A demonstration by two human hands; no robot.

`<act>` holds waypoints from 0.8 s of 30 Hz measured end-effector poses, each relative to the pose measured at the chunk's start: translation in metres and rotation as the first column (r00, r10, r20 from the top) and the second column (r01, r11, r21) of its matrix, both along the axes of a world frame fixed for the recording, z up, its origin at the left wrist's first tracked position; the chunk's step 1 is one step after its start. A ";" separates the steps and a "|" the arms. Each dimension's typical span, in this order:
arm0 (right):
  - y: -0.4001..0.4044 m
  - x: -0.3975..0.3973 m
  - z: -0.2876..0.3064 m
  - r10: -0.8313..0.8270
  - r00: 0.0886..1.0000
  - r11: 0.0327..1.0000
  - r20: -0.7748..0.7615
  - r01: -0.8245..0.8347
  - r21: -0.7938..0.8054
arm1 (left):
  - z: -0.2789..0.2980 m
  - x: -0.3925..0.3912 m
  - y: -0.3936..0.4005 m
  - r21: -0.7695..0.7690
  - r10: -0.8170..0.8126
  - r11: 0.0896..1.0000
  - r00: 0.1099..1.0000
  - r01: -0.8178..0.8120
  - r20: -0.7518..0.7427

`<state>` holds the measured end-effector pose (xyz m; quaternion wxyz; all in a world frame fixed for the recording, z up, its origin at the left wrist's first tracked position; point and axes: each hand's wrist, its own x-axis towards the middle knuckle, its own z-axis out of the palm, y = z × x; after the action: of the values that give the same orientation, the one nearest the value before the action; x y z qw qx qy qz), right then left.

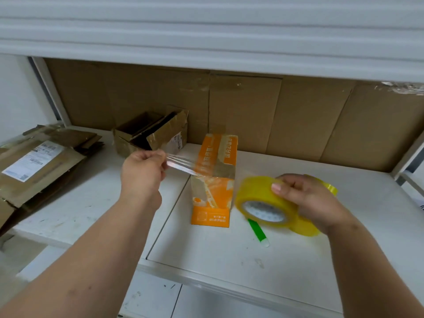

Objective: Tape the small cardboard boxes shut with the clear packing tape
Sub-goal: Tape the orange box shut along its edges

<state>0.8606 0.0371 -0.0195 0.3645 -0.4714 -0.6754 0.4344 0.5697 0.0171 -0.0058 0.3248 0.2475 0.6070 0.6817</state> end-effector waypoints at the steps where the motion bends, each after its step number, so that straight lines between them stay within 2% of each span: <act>1: 0.005 0.003 0.005 -0.037 0.996 0.999 0.076 0.036 0.011 | 0.001 0.001 0.002 -0.002 0.010 1.000 0.999 -0.010 0.037; 11: 0.054 -0.006 0.015 -0.156 0.936 0.983 0.316 0.178 -0.039 | -0.028 0.003 0.024 -0.132 0.130 0.985 0.982 -0.113 0.135; 16: 0.071 -0.011 0.013 -0.143 0.913 0.984 0.382 0.173 -0.043 | -0.035 0.002 0.029 -0.159 0.170 0.977 0.968 -0.141 0.184; 24: 0.088 -0.019 0.009 -0.090 0.864 0.990 0.495 0.132 -0.051 | -0.049 -0.005 0.038 -0.242 0.194 0.958 0.968 -0.152 0.161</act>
<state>0.8414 0.1247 -0.0109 0.1854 -0.6192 -0.6989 0.3062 0.5648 0.0551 -0.0548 0.3445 0.0906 0.6680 0.6534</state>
